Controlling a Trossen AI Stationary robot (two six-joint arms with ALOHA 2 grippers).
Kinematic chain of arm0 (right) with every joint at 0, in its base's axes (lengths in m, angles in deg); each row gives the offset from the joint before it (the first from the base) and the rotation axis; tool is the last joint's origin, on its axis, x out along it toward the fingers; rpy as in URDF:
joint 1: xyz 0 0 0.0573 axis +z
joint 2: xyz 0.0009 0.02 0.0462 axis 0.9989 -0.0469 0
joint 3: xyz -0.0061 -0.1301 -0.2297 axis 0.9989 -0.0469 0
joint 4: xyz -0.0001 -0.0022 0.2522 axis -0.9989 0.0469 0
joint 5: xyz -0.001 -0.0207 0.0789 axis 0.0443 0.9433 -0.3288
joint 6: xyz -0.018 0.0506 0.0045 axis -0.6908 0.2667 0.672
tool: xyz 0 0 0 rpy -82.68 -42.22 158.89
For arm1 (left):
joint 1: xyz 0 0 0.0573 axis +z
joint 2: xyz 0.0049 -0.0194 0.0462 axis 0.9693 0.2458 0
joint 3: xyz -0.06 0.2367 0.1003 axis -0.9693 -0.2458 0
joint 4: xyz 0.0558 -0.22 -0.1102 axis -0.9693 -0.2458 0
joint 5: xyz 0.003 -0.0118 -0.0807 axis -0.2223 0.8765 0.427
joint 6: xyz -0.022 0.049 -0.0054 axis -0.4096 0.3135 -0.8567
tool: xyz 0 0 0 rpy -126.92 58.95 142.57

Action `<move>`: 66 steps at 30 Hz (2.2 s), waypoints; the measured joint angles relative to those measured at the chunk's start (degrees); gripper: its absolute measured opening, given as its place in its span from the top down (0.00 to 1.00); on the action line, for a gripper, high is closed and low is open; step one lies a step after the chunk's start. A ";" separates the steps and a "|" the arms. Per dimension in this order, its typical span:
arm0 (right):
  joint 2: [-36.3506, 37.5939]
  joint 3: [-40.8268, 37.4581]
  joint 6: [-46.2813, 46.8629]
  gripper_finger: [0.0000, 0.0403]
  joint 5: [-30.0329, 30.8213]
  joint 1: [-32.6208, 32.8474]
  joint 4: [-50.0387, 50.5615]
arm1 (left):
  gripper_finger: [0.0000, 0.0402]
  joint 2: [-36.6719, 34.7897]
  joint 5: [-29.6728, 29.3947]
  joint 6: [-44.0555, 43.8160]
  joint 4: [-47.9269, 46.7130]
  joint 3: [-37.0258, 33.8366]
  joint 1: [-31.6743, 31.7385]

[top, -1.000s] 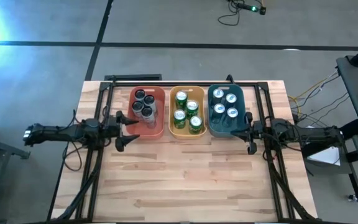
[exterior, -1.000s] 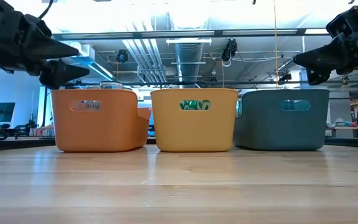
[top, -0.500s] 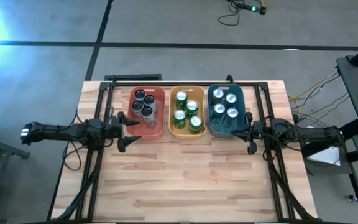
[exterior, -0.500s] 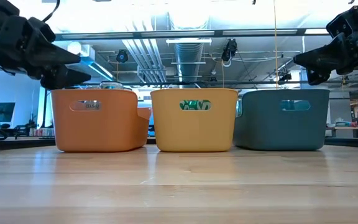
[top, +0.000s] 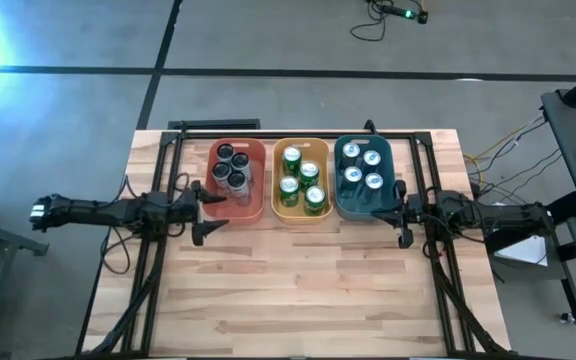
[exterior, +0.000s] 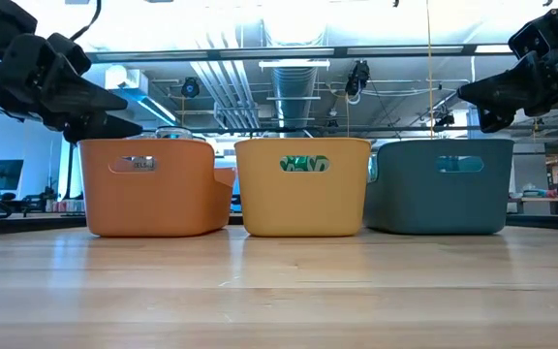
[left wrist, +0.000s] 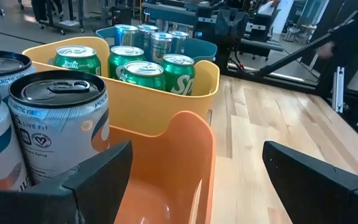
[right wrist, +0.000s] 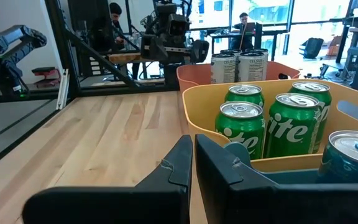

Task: Sort soda cans
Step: Return to Home Position

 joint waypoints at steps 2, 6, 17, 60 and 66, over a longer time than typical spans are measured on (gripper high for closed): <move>0.00 0.00 0.01 0.97 0.00 0.00 0.02 | 0.14 0.37 0.00 0.00 -0.02 0.00 0.00; 0.00 0.00 0.00 0.97 0.00 0.00 0.02 | 0.14 1.03 0.00 0.00 -0.02 0.00 0.00; 0.00 0.02 0.02 0.97 0.00 0.00 0.04 | 0.14 2.70 0.00 0.00 0.00 0.00 0.00; 0.00 0.04 0.00 0.97 0.00 0.00 0.02 | 0.14 4.32 0.00 0.00 0.00 -0.02 0.00; 0.00 0.04 0.01 0.97 0.00 0.02 0.02 | 0.14 4.32 0.00 0.00 0.00 -0.02 0.00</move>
